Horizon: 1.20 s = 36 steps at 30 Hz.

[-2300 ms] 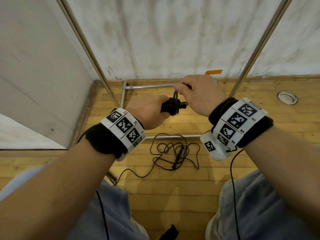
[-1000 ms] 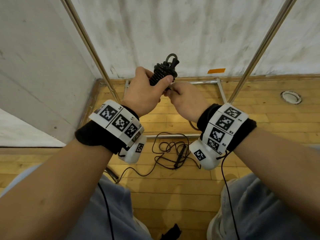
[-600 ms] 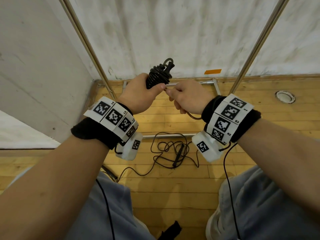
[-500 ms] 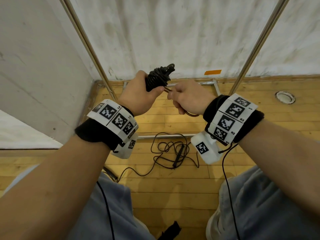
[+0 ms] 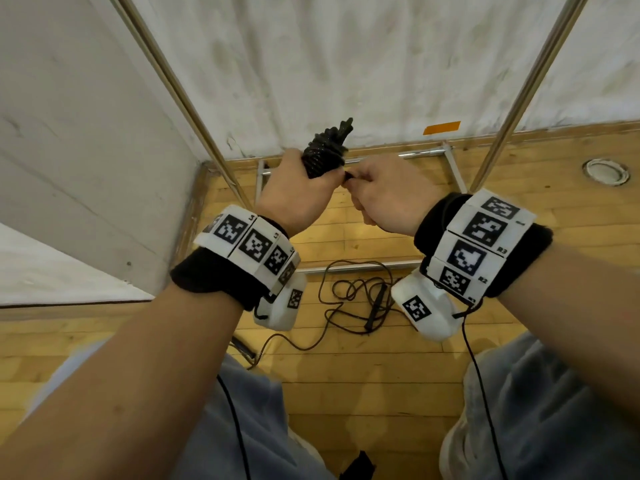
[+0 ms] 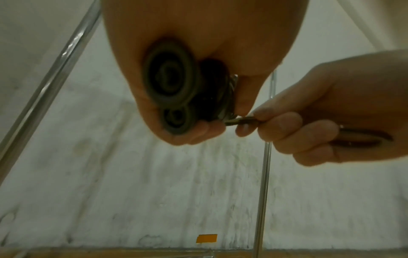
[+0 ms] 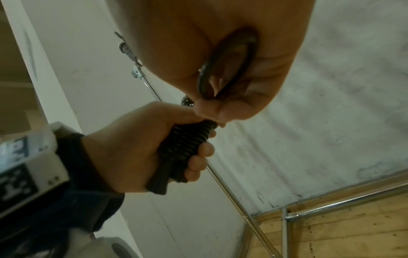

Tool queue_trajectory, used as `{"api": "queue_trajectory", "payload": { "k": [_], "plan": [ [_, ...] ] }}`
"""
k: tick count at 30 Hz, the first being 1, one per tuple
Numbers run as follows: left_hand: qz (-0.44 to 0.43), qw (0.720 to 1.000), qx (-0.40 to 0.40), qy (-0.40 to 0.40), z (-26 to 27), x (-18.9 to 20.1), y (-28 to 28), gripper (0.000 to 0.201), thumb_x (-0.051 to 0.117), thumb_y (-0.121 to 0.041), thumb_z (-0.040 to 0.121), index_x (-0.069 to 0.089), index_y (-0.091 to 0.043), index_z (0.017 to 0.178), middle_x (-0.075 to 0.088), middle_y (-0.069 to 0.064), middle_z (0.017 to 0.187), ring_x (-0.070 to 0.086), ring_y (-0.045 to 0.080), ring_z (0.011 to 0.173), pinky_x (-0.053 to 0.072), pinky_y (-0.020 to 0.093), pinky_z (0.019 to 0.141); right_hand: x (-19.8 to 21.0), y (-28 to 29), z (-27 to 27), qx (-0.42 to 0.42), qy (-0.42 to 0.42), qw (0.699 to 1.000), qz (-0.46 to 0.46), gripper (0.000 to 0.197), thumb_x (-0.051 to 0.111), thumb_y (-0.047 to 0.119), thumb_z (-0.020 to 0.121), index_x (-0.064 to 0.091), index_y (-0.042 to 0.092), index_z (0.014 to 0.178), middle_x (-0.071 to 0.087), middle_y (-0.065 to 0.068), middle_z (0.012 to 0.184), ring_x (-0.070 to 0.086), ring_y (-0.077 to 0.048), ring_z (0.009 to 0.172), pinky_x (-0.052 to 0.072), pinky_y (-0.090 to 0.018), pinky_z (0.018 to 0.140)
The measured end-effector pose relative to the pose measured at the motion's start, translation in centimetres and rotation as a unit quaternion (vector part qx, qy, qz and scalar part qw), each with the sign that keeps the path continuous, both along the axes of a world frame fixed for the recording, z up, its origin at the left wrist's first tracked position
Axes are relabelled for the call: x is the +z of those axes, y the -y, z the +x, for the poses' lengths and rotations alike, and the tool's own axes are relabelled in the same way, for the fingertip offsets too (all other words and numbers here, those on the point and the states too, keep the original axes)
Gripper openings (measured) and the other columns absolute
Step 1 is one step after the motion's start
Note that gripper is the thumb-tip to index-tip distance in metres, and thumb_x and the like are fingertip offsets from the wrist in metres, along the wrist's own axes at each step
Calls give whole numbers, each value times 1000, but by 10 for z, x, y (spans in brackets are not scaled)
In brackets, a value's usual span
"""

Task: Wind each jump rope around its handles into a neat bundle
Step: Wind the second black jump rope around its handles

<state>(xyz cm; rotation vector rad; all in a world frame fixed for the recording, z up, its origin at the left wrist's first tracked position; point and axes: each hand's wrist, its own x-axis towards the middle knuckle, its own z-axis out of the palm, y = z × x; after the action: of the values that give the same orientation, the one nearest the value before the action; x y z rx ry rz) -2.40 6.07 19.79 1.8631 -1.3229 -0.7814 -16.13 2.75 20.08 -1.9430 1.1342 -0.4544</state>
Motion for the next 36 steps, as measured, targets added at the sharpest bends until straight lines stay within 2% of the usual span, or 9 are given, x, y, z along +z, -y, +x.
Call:
{"api": "queue_trajectory", "payload": {
  "k": [4,7,11,16,20,23,28,32,36],
  "plan": [
    [27,993,-38,-105,-5,3,1,21,39,-27,96,39,-14,113,48,4,82,45,20,73,40,38,67,0,3,-1,-20,-4,1000,-6,19,41,4,91,57,13,88,53,-1,65,51,-18,59,39,-27,52],
    [32,993,-65,-91,-8,2,2,30,41,-23,99,38,-14,126,51,2,83,50,18,72,47,38,69,-1,8,-5,-25,3,1000,-8,20,41,2,90,61,4,91,58,-10,73,54,-23,63,47,-34,58],
    [-10,996,-71,-62,-8,-1,1,36,49,-26,98,36,-16,130,59,1,84,60,18,76,55,45,81,2,13,-11,-39,60,997,26,21,45,6,93,65,8,96,61,-1,70,54,-9,49,44,-19,44],
    [-55,992,-44,-108,-6,1,2,42,70,-19,85,49,-10,120,63,1,94,67,16,80,58,36,73,13,20,-15,-47,114,992,20,20,49,3,91,66,11,96,63,4,62,54,-2,41,50,-20,49],
    [-70,985,-29,-152,-9,5,3,43,79,-14,75,57,-11,112,67,0,87,68,15,70,58,33,65,16,18,-15,-39,89,995,-3,23,48,2,90,67,14,88,54,10,42,48,1,38,38,-10,41],
    [-81,985,-17,-151,-12,8,5,37,79,-14,74,58,-16,104,63,-5,74,60,10,56,55,30,54,19,18,-15,-40,86,996,-7,20,49,5,92,66,15,90,56,2,55,50,-3,45,40,-13,46],
    [-79,977,-29,-197,-18,14,6,40,72,-8,77,48,-13,109,66,11,90,68,25,71,57,38,58,25,16,-22,-47,101,994,-19,17,52,14,93,66,15,84,63,-2,59,52,-2,39,45,-14,43],
    [-86,974,-48,-205,-20,19,2,39,70,-24,78,47,-11,106,60,4,69,57,19,50,46,29,47,26,19,-26,-58,65,994,-71,17,51,18,94,62,18,81,58,7,61,49,-1,44,38,-14,45],
    [-63,960,-68,-264,-22,20,1,32,60,-25,78,43,-16,104,55,8,71,55,22,55,44,30,51,22,19,-24,-83,35,989,-119,14,46,20,96,58,20,90,48,14,70,44,-1,60,33,-6,50]
  ]
}}
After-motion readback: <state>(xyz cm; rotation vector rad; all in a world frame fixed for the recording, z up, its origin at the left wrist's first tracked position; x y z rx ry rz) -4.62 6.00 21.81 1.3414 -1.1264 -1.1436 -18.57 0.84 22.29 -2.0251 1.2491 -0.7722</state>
